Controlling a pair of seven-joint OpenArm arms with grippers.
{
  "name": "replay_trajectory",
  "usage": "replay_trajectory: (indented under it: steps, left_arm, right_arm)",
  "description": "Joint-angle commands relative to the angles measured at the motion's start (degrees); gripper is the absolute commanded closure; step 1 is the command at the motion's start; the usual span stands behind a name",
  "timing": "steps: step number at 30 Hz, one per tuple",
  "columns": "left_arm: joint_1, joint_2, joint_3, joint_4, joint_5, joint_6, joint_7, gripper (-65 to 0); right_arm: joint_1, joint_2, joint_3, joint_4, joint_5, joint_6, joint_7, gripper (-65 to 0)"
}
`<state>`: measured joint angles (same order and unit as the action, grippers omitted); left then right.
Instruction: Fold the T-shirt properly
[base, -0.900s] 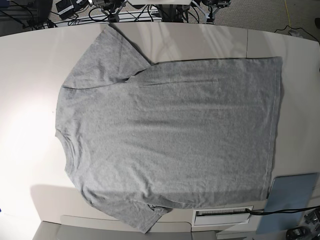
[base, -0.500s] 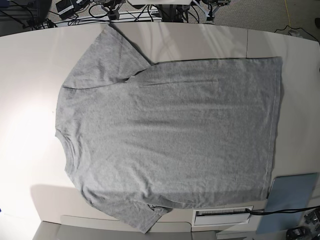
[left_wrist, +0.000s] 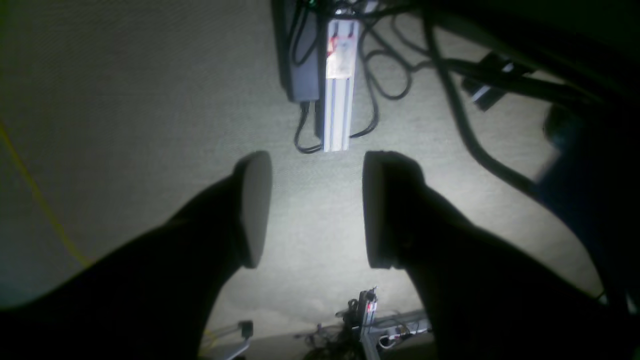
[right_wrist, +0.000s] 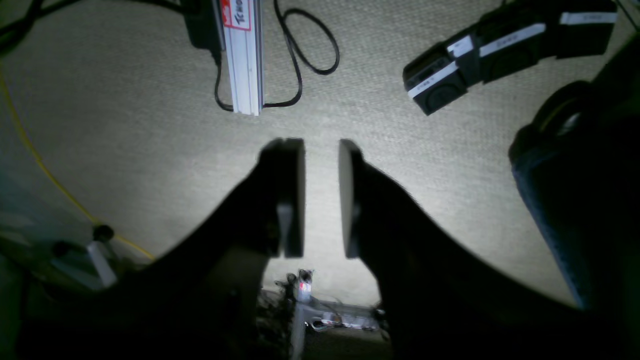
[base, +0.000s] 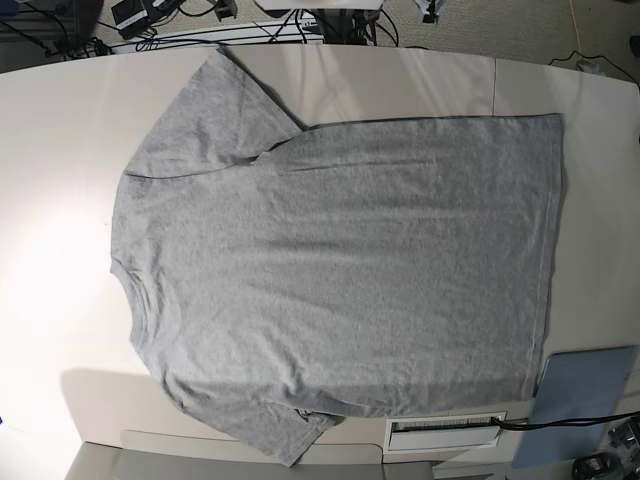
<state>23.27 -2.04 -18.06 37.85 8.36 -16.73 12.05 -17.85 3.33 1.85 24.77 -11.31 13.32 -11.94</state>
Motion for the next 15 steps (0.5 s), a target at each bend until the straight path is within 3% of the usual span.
replay_trajectory:
  steps: [1,4,7,10,12,15]
  left_arm:
    - [2.4,-0.02,-0.04,2.51,-0.31,-1.03,0.46,-31.0]
    - [7.72,-0.07,-0.04,10.67,-0.48,-2.91,0.5,-31.0]
    - [12.81,-0.33,-0.04,19.52,-0.48,-3.23,1.36,-31.0]
    - [17.59,-1.68,-0.04,29.07,-0.5,-7.19,3.52,-31.0]
    - [20.74,-2.86,-0.04,35.76,-0.5,-8.92,5.2,-31.0]
    - [25.49,-5.53,-0.07,45.97,-0.52,-8.85,6.6,-31.0]
  right_arm:
    - [-2.05,0.66,0.09,2.36,-0.85,0.15,-1.44,-12.7]
    - [-7.45,1.86,0.09,11.41,-1.2,1.64,-5.03,-12.7]
    - [-13.81,4.22,0.09,22.12,-1.14,6.43,-7.19,-12.7]
    - [-21.0,7.34,0.09,34.03,2.27,9.88,-9.94,-12.7]
    - [-26.1,10.12,0.09,42.1,5.97,10.29,-11.06,-12.7]
    - [-33.7,14.82,0.11,53.94,9.7,10.27,-11.43,-12.7]
